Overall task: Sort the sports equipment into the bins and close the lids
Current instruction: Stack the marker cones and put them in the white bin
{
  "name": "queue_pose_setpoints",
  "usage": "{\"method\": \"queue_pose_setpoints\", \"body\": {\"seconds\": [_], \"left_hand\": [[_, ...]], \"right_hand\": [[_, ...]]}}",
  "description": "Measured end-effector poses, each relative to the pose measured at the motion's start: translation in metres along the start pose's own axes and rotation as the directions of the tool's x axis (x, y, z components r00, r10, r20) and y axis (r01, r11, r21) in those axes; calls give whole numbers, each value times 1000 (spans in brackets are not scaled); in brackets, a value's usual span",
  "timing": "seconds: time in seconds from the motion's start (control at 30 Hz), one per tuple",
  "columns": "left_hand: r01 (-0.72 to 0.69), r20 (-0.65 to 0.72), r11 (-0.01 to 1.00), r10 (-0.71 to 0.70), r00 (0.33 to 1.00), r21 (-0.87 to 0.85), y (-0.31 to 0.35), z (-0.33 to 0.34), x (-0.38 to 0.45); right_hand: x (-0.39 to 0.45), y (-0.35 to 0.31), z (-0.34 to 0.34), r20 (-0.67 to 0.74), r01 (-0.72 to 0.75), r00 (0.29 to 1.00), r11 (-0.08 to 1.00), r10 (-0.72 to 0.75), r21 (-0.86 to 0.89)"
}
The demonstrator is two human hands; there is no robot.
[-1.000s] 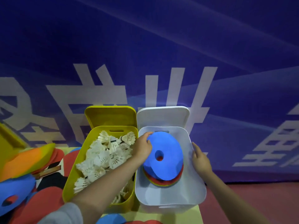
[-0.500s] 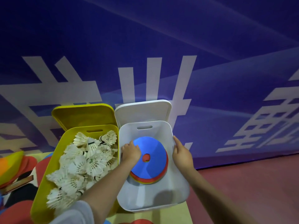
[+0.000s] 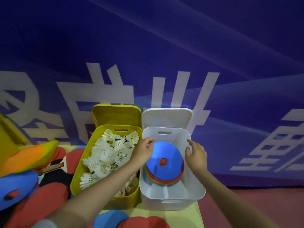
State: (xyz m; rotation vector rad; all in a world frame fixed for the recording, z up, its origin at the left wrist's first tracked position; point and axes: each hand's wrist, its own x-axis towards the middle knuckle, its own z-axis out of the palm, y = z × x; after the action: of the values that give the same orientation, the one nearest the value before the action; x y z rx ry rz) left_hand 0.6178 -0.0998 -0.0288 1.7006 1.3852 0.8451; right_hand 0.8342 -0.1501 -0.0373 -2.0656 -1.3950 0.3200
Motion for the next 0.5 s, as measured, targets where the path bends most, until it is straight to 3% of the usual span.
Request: {"method": "queue_pose_setpoints", "body": {"seconds": [0.2, 0.4, 0.5], "left_hand": [[61, -3, 991, -62, 998, -117, -16, -82, -35], [103, -119, 992, -110, 987, -68, -63, -179, -73], [135, -172, 991, -133, 976, 4, -98, -235, -90]], "right_hand": [[-40, -90, 26, 53, 135, 983, 891, -175, 434], [-89, -193, 92, 117, 222, 934, 803, -339, 553], [-118, -238, 123, 216, 165, 904, 768, -368, 619]]}}
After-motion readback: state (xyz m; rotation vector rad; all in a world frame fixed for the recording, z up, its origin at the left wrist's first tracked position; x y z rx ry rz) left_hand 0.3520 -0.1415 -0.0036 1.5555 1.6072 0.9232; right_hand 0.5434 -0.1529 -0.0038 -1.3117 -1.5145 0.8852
